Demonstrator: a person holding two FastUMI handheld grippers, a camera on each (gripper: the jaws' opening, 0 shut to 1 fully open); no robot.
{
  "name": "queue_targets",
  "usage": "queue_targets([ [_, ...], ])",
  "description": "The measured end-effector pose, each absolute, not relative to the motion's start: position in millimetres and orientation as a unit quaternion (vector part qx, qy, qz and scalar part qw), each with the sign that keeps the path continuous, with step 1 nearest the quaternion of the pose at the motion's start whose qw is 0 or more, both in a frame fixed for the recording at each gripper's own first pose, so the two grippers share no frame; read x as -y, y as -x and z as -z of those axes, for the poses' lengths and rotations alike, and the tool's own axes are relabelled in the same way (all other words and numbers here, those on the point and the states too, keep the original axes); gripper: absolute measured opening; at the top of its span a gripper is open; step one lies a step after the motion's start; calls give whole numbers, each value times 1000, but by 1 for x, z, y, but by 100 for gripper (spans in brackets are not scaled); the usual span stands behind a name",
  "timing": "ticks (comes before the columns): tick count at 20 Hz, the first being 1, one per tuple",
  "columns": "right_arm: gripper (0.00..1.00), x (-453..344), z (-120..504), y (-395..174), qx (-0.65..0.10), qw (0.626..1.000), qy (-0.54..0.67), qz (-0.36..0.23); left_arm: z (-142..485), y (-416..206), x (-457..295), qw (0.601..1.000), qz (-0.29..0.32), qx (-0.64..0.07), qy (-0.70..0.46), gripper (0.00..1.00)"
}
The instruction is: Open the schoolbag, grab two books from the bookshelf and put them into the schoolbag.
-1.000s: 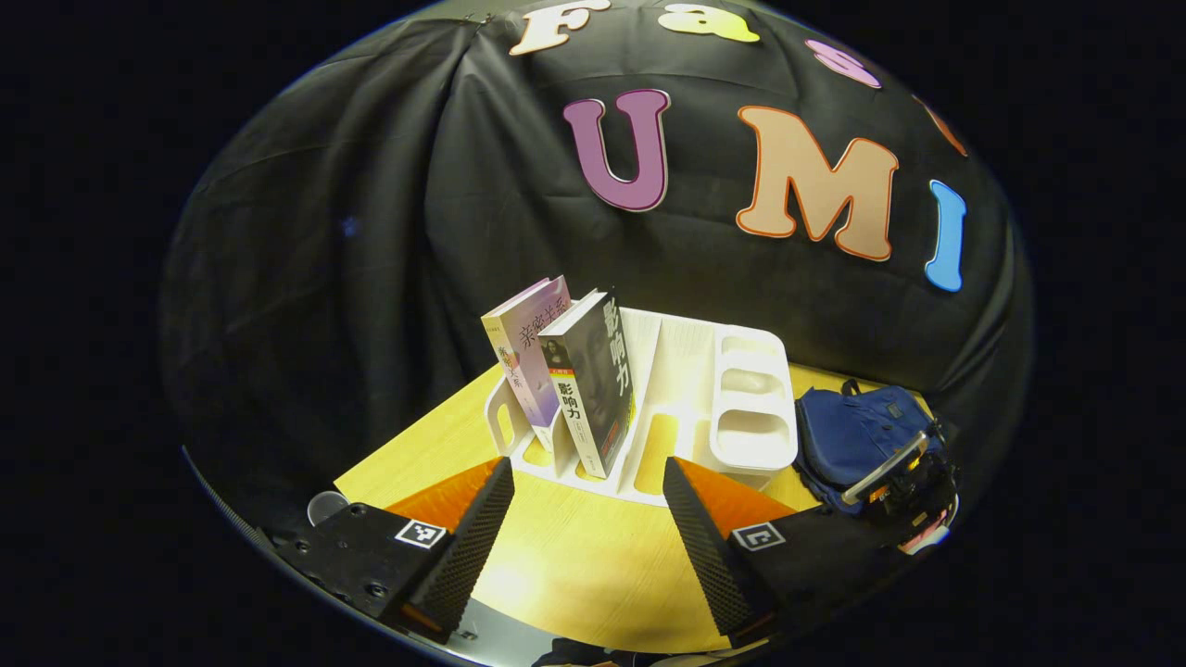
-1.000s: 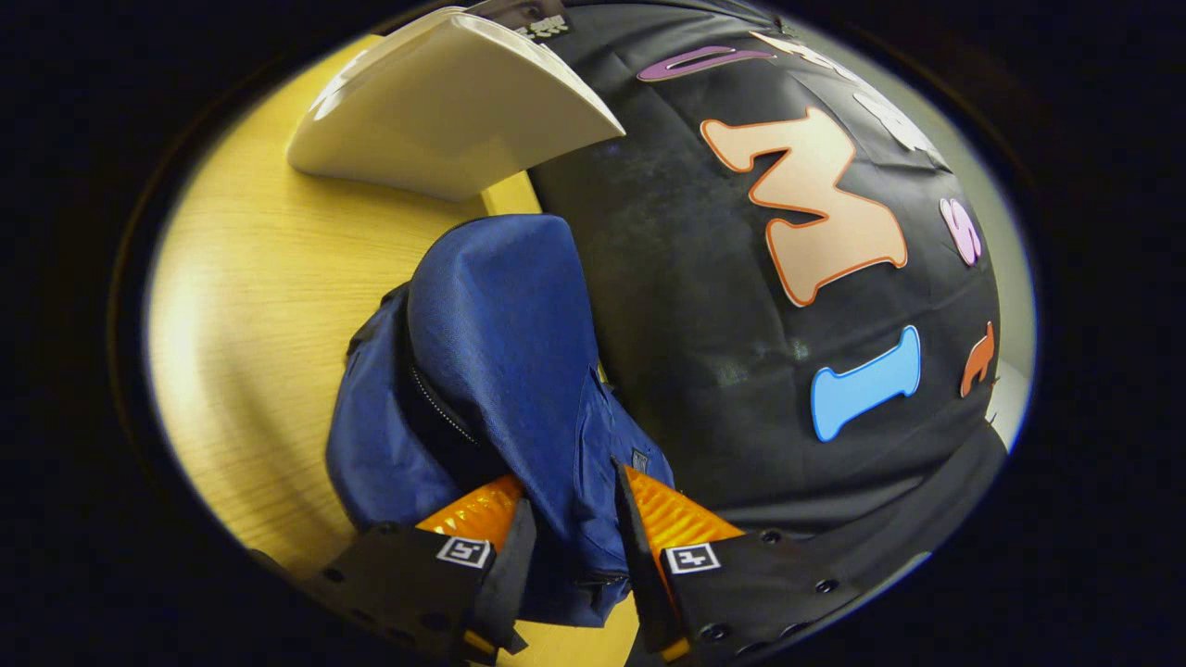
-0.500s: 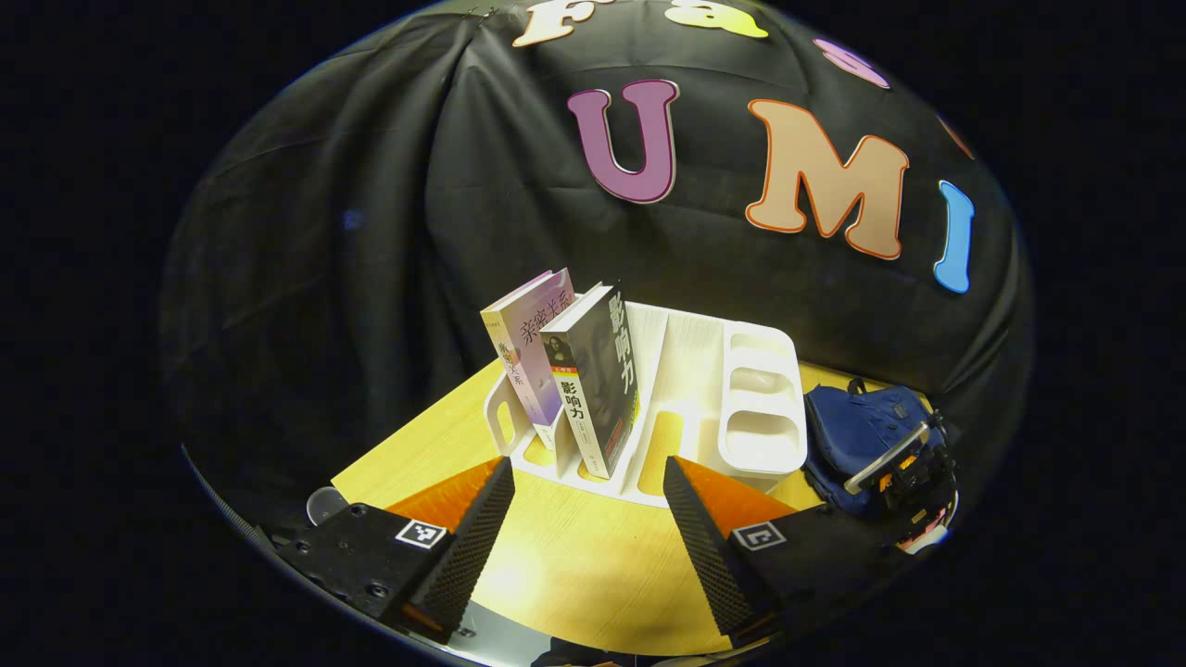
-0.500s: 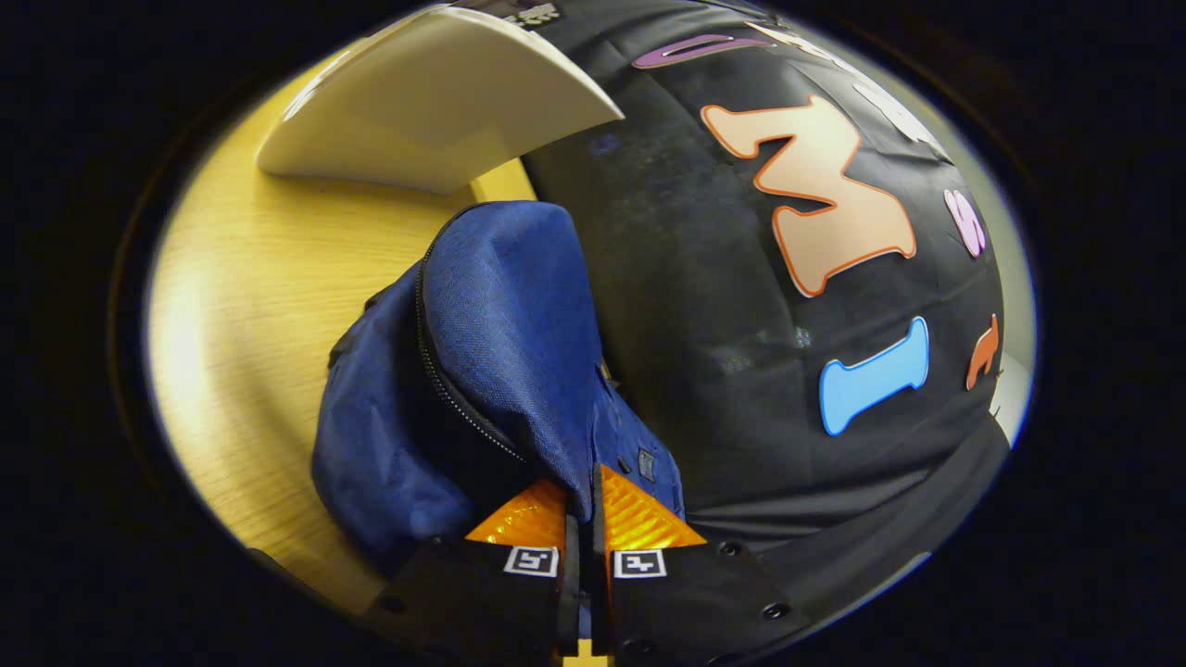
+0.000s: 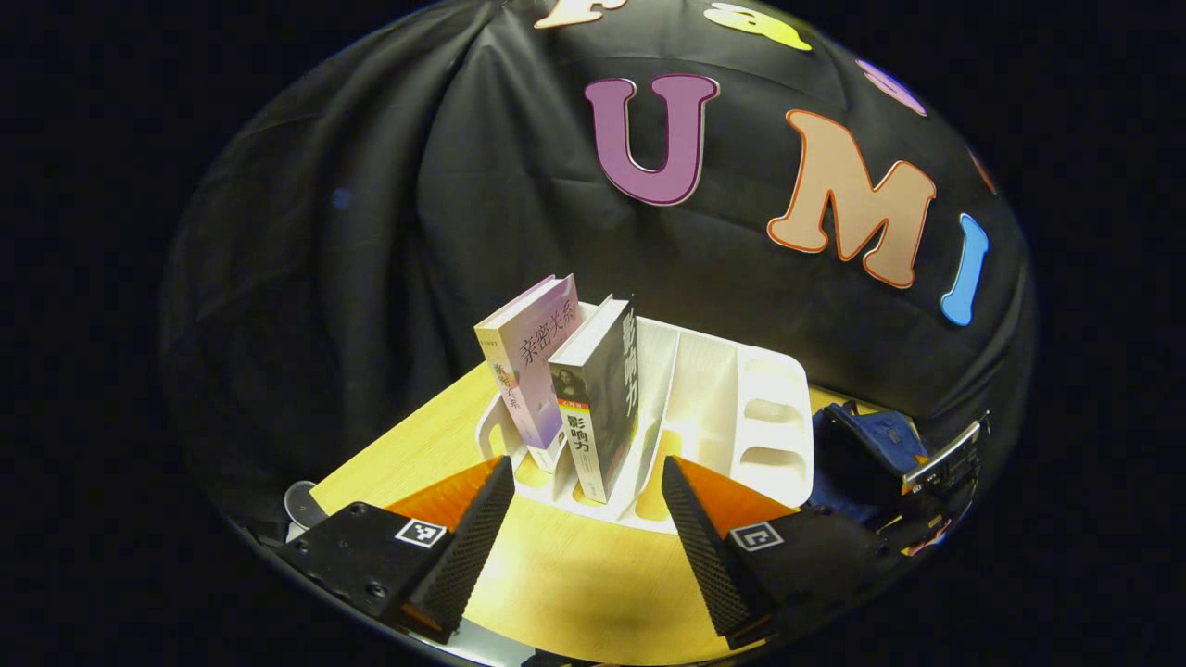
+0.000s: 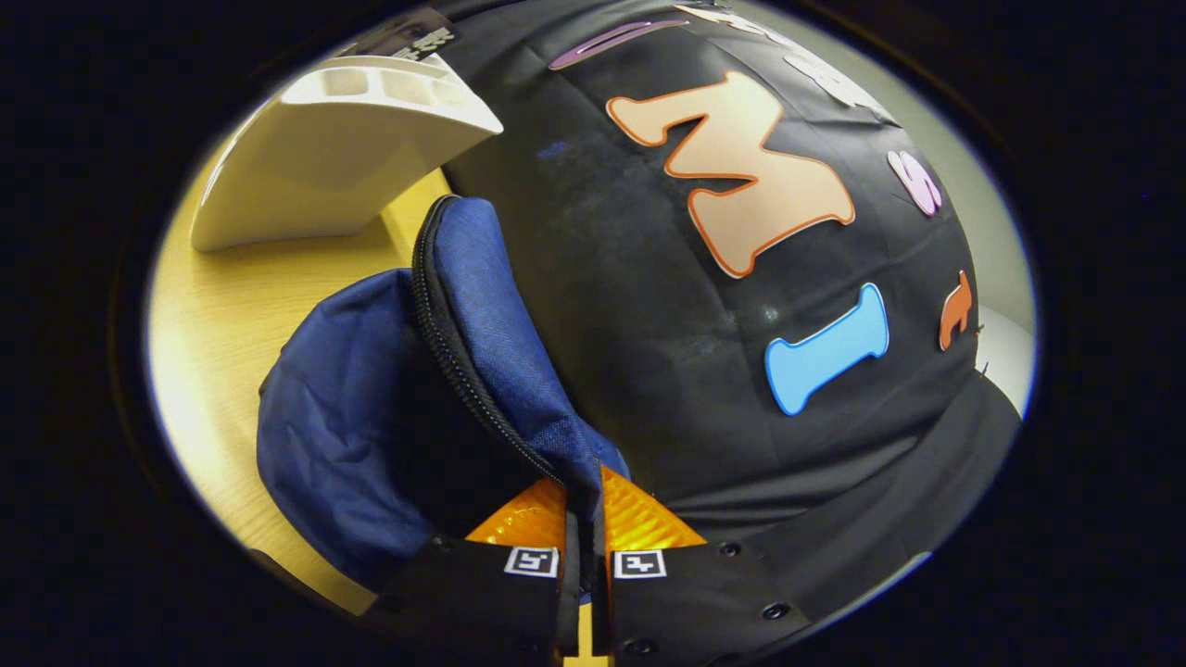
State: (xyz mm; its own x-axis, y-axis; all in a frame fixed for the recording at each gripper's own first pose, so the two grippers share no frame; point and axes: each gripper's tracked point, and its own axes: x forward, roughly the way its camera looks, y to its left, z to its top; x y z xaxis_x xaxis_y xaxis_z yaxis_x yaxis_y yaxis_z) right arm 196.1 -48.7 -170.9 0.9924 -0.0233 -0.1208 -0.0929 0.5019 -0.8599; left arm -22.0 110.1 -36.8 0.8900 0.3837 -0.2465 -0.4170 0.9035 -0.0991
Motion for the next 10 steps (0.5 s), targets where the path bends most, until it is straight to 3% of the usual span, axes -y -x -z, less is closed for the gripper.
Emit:
queue_targets([
  [10, 8, 63, 146, -166, -79, 879, 471, -2, 15, -36, -150, 973, -146, -152, 98, 95],
])
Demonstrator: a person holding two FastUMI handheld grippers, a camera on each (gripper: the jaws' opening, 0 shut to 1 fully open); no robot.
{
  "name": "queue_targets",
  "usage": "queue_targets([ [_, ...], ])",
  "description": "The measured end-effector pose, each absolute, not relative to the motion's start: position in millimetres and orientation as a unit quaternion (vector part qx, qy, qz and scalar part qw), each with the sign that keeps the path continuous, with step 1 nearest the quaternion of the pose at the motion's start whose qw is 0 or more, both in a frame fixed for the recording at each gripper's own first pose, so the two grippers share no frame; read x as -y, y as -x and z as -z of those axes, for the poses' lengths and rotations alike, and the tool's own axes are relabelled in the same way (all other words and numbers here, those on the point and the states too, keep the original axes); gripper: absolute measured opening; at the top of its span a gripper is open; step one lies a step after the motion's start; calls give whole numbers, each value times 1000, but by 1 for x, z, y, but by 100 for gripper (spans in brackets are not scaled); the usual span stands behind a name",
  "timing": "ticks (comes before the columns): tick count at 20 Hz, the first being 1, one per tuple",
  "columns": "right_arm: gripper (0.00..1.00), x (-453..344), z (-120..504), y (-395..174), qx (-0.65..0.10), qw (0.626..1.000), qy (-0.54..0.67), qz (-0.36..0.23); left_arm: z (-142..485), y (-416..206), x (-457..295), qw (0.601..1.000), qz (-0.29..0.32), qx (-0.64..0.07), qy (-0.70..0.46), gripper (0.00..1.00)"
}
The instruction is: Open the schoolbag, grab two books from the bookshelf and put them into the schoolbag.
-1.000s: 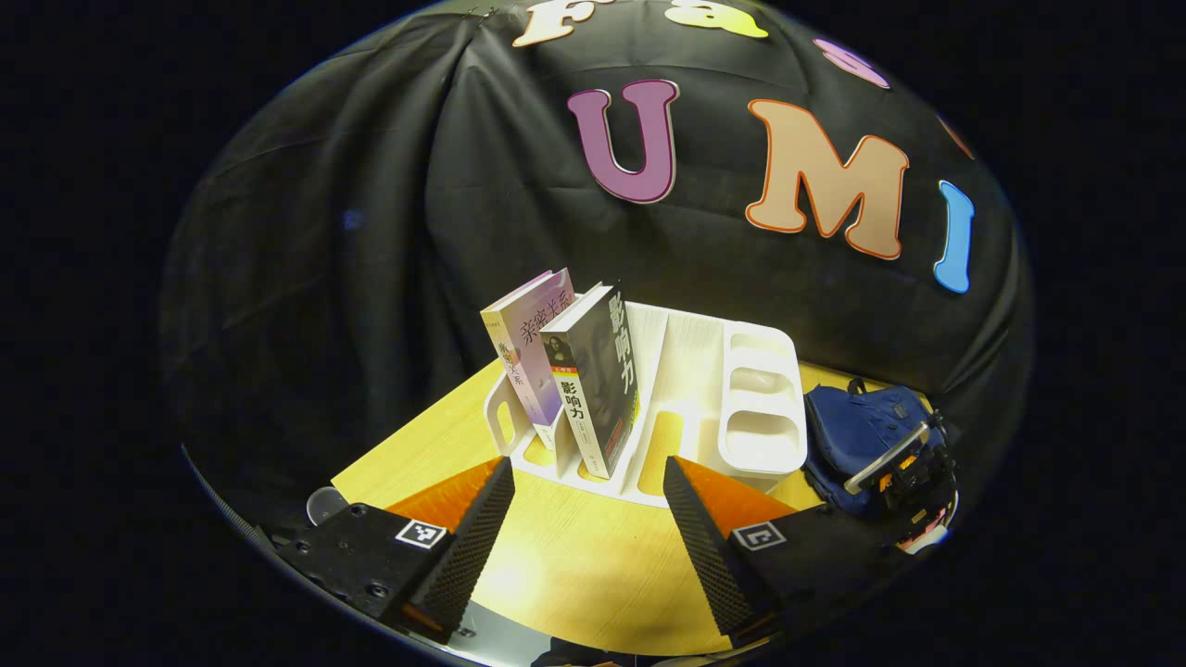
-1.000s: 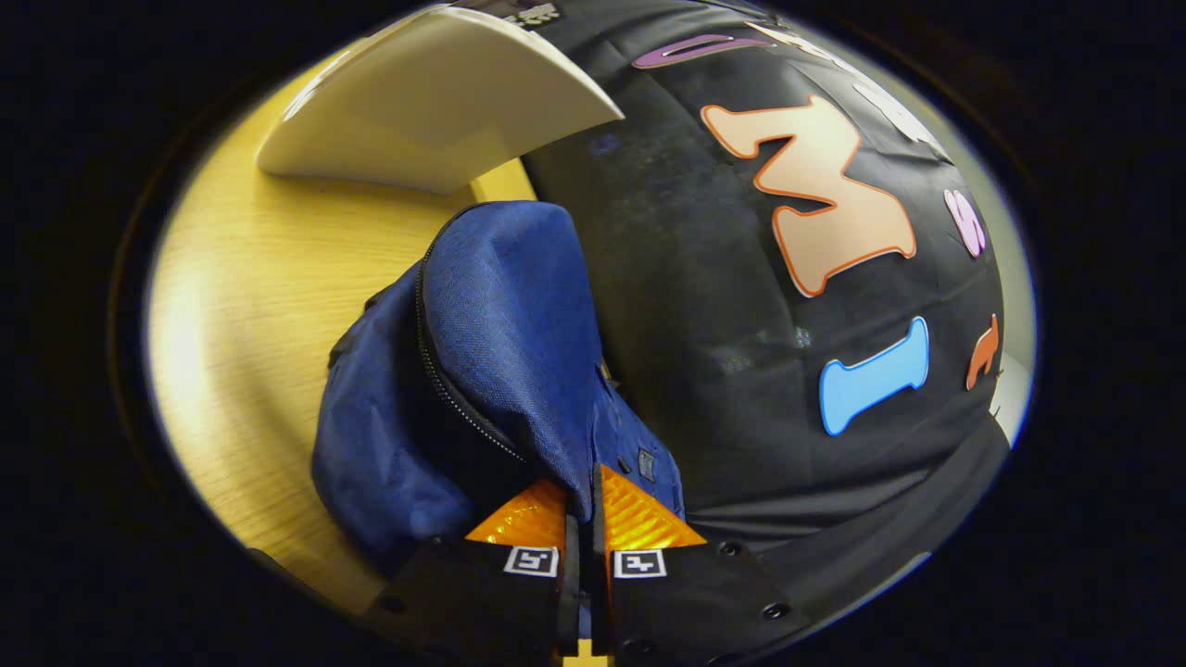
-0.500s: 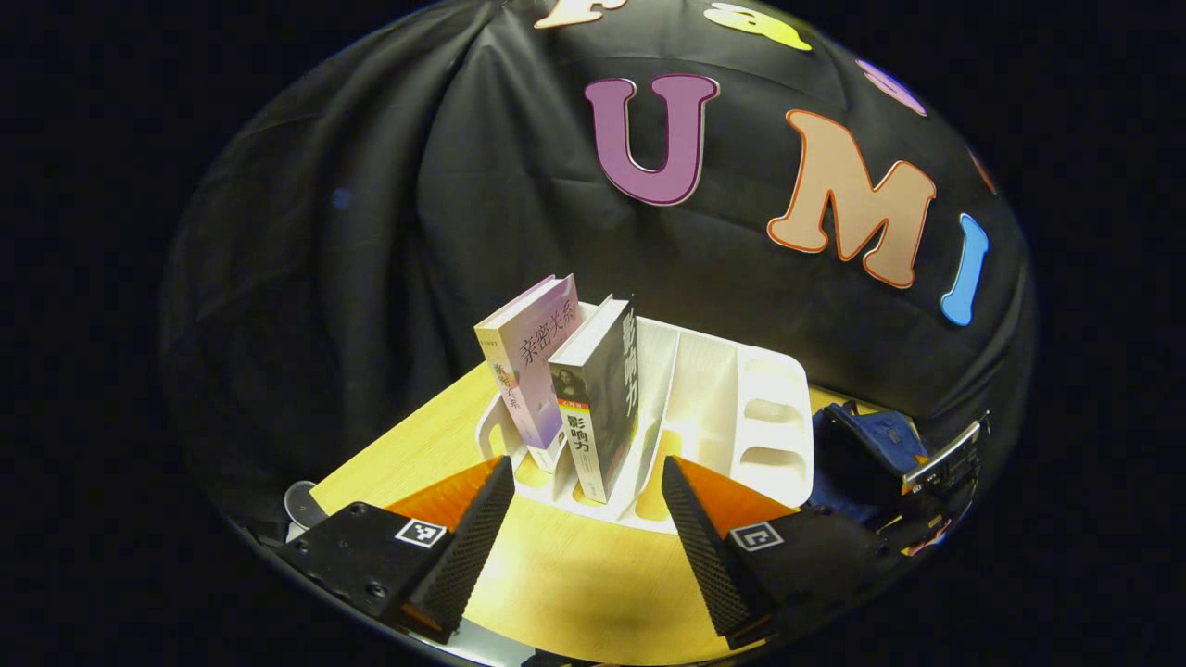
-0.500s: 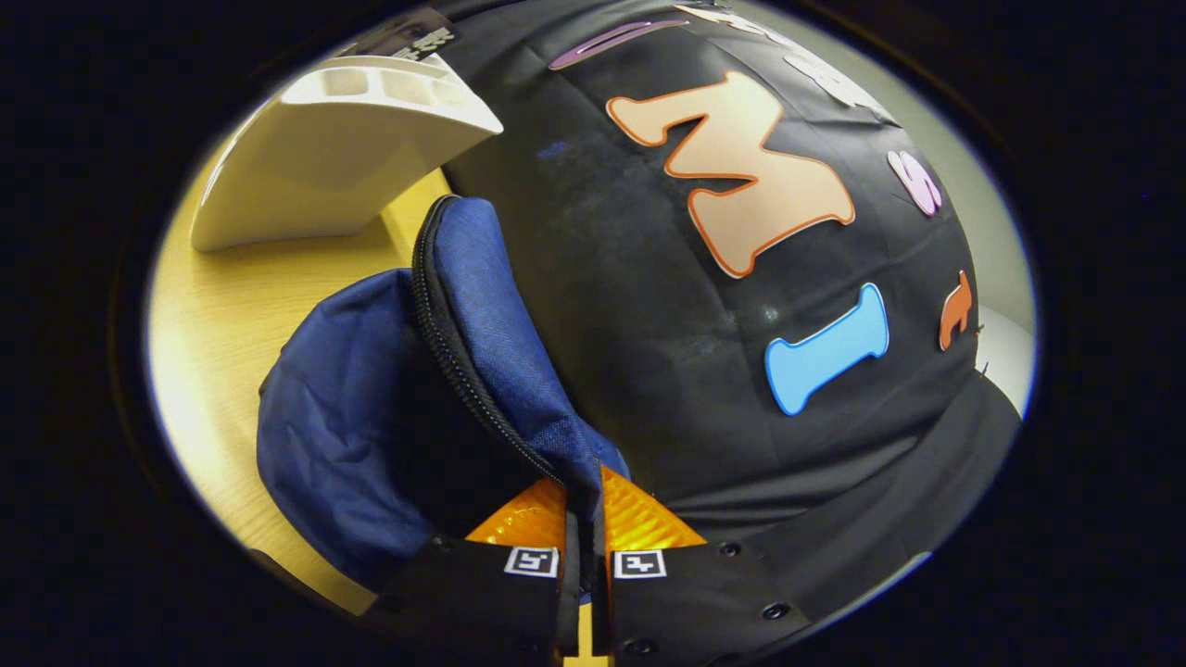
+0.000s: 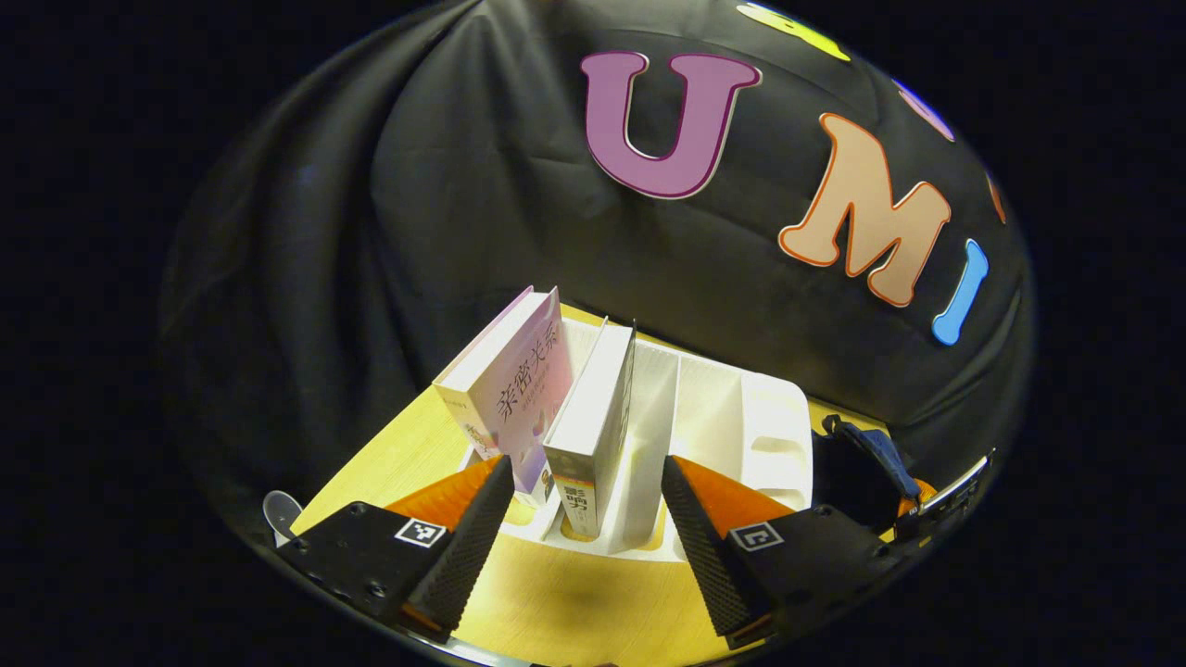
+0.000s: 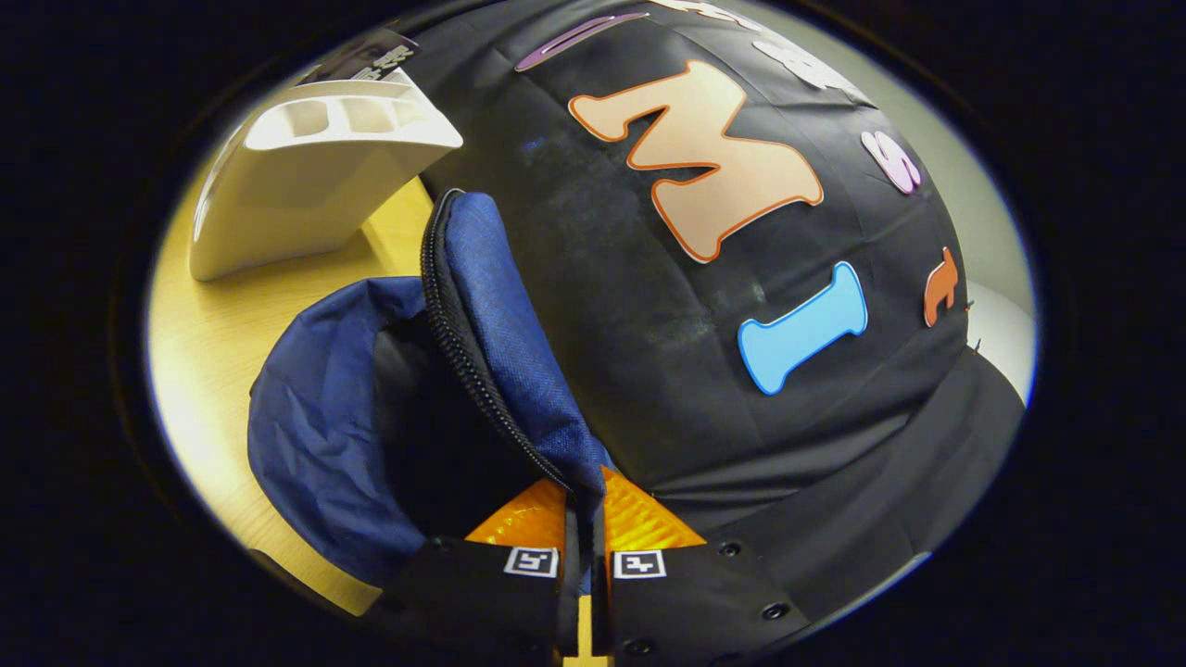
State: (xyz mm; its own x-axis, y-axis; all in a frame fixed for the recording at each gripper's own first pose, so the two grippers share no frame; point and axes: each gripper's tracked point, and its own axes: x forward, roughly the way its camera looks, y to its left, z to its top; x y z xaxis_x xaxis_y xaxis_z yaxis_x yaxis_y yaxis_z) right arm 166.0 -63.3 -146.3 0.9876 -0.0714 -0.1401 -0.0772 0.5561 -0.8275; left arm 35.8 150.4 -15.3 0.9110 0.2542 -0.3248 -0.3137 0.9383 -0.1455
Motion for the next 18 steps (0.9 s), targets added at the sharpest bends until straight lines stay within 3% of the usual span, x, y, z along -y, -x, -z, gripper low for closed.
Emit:
queue_targets([
  [10, 8, 77, 134, -112, -102, 899, 425, 9, 20, -72, -151, 955, -82, -278, 59, 93],
  [11, 8, 78, 134, -110, -103, 899, 425, 10, 19, -74, -149, 951, -74, -297, 51, 96],
  [12, 8, 78, 134, -107, -104, 899, 425, 11, 19, -76, -150, 945, -70, -317, 42, 91],
  [14, 8, 80, 132, -103, -106, 901, 421, 13, 22, -83, -150, 932, -69, -354, 30, 89],
  [15, 14, 81, 132, -102, -107, 902, 419, 14, 23, -86, -150, 927, -68, -367, 30, 89],
  [18, 13, 82, 131, -100, -109, 903, 415, 20, 34, -90, -150, 902, -72, -423, 50, 87],
])
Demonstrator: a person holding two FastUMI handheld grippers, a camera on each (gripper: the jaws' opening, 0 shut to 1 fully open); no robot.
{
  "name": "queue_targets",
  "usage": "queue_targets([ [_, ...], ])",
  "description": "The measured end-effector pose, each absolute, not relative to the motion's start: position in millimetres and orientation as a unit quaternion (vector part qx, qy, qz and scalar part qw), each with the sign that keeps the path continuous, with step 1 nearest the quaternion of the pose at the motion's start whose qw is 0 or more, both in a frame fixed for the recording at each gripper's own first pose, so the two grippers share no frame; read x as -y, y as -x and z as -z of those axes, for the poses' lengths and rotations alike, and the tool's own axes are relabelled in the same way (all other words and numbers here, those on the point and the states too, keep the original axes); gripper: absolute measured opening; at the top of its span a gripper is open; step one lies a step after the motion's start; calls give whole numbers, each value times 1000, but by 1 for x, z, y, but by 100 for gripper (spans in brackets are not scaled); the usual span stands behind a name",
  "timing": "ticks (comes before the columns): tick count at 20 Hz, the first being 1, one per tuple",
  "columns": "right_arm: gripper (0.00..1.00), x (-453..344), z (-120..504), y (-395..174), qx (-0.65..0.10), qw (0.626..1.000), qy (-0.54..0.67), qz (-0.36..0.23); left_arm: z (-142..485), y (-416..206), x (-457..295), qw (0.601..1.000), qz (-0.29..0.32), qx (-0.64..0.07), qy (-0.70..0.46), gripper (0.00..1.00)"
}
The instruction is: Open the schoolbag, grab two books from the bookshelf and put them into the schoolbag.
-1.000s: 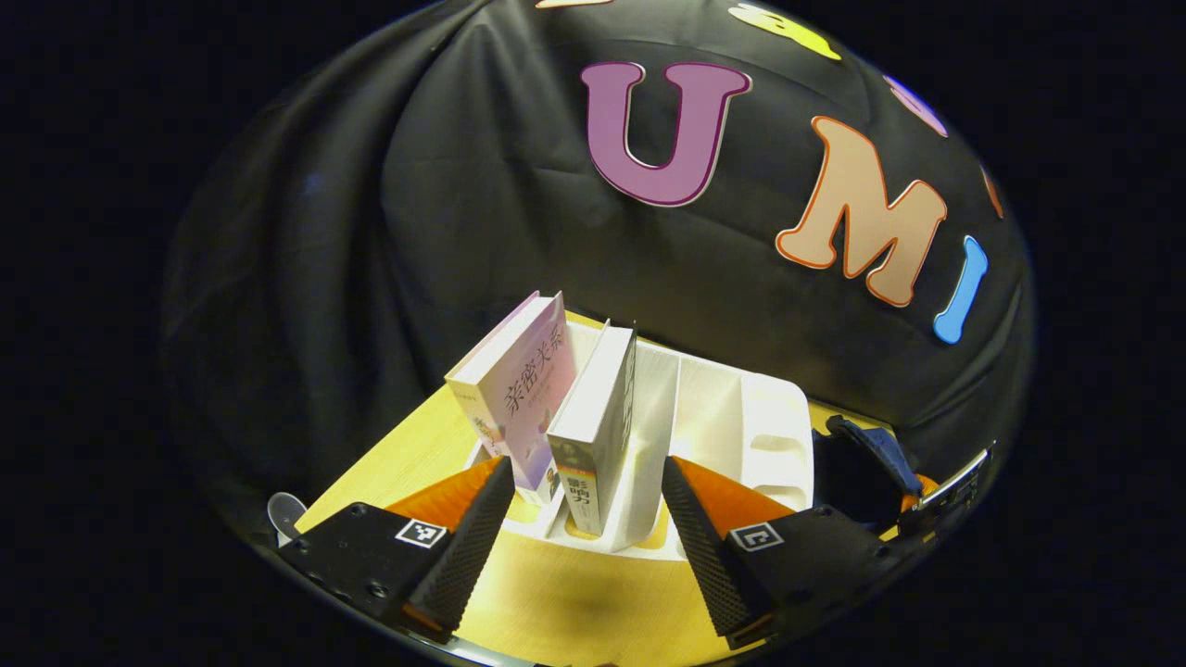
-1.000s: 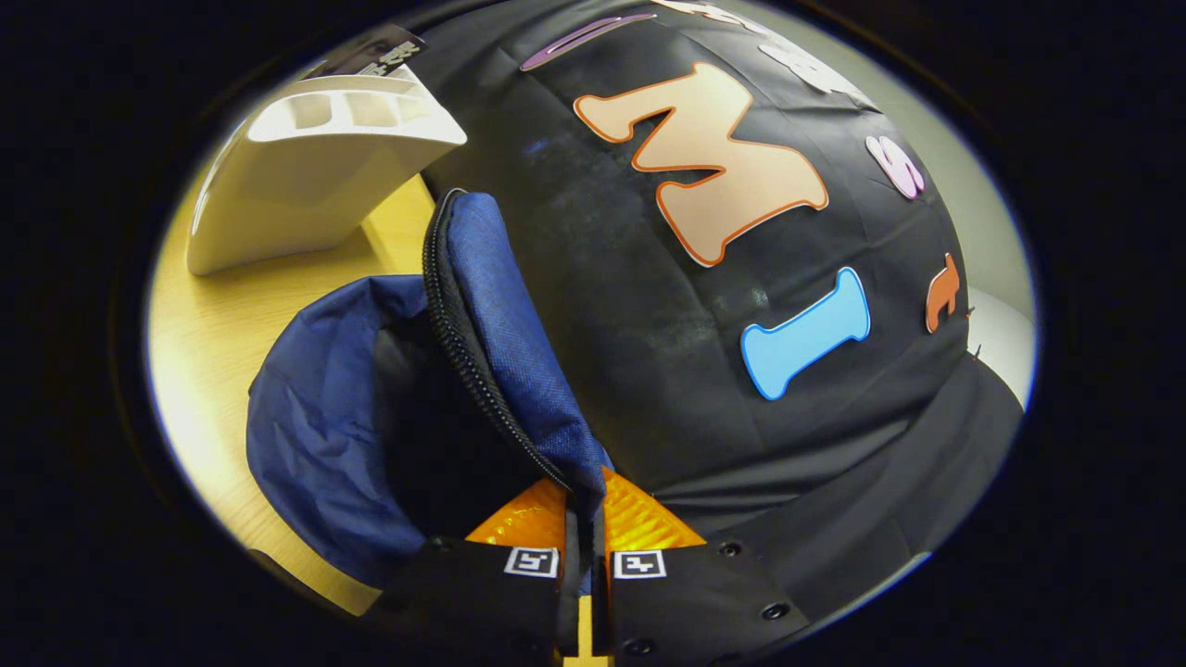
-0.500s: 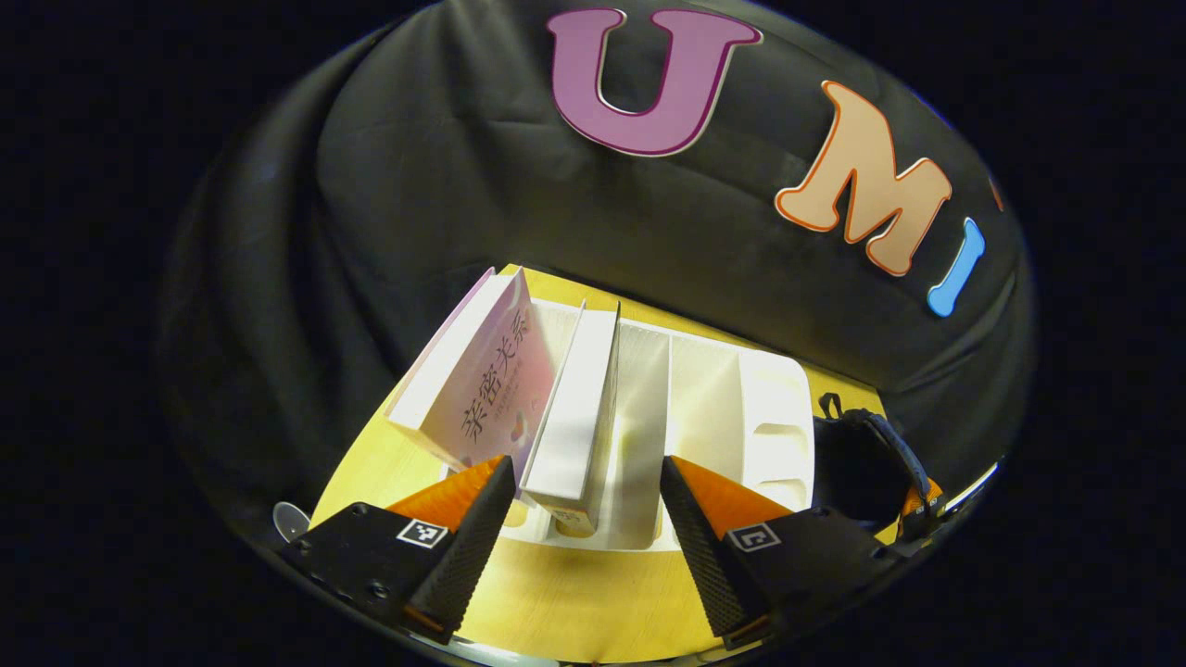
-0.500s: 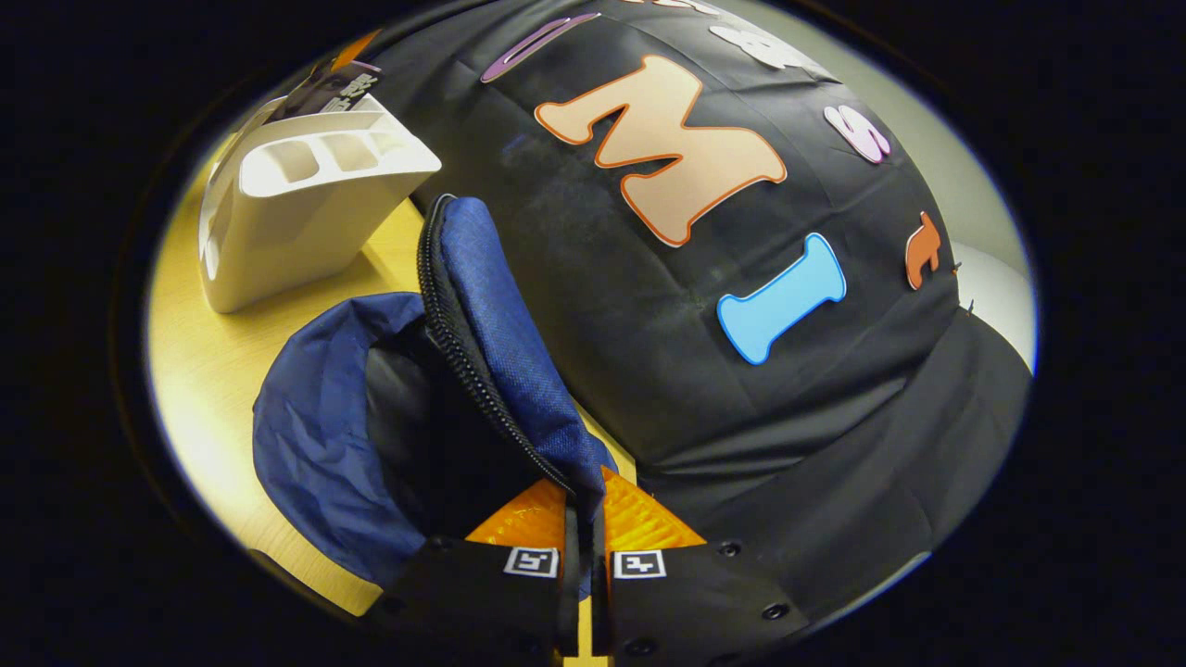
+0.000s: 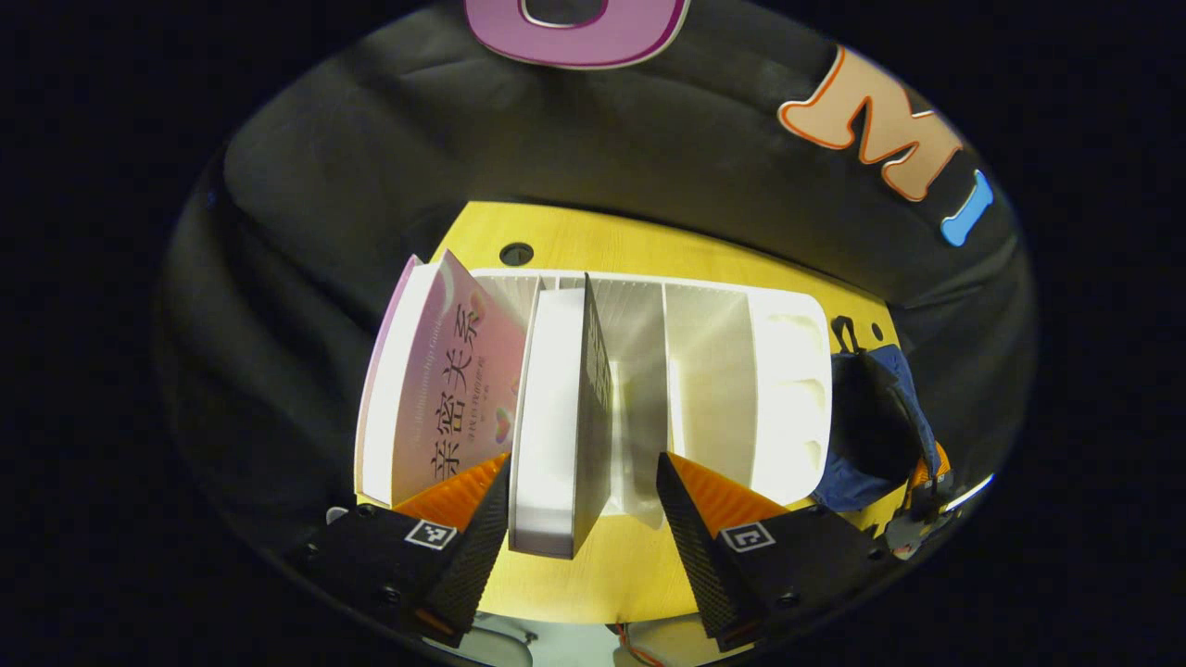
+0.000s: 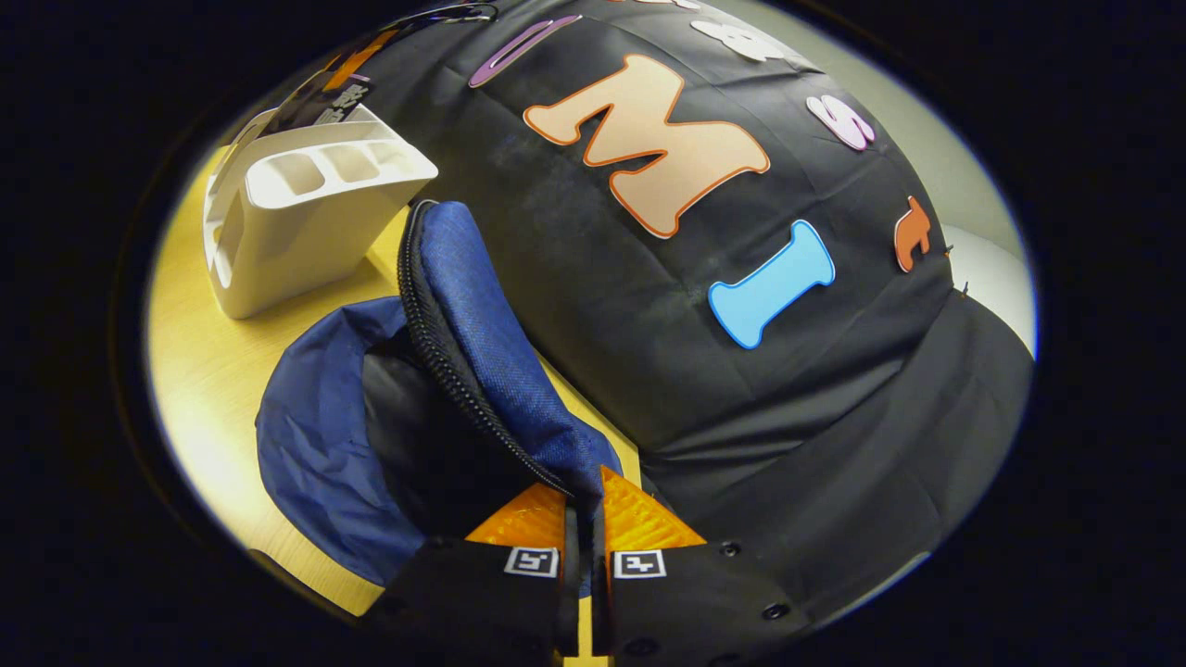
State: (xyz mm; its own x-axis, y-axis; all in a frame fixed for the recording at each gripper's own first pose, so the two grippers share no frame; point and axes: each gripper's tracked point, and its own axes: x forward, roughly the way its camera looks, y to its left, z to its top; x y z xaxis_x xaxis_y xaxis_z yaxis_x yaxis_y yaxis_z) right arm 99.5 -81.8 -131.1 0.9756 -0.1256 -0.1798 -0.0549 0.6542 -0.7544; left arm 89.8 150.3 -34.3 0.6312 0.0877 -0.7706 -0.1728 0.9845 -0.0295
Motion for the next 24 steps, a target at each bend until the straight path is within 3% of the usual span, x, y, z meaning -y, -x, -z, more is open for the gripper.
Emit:
queue_targets([
  [5, 14, 84, 131, -94, -112, 902, 417, 21, 45, -108, -141, 869, -73, -474, 121, 82],
  [6, 13, 84, 131, -94, -113, 901, 418, 22, 49, -113, -141, 864, -74, -481, 126, 76],
  [12, 13, 85, 131, -93, -114, 900, 420, 24, 64, -128, -148, 851, -75, -512, 87, 69],
  [13, 8, 85, 131, -93, -113, 899, 422, 25, 64, -130, -148, 851, -75, -514, 80, 64],
  [14, 13, 85, 131, -93, -112, 899, 423, 25, 66, -133, -149, 850, -76, -516, 77, 55],
  [15, 8, 84, 131, -93, -112, 898, 425, 26, 66, -135, -147, 848, -75, -519, 76, 53],
  [17, 8, 84, 132, -93, -113, 898, 425, 27, 71, -137, -147, 845, -76, -524, 72, 42],
  [19, 13, 84, 133, -93, -114, 898, 425, 28, 74, -141, -148, 844, -82, -526, 68, 42],
  [20, 8, 83, 132, -93, -114, 897, 426, 28, 77, -141, -146, 840, -81, -532, 68, 42],
  [21, 13, 83, 133, -93, -115, 897, 427, 29, 79, -141, -145, 838, -79, -536, 67, 41],
  [23, 13, 82, 134, -93, -115, 896, 428, 29, 81, -140, -147, 832, -90, -544, 60, 39],
  [24, 8, 81, 135, -93, -117, 896, 429, 29, 81, -141, -147, 833, -93, -542, 62, 39],
])
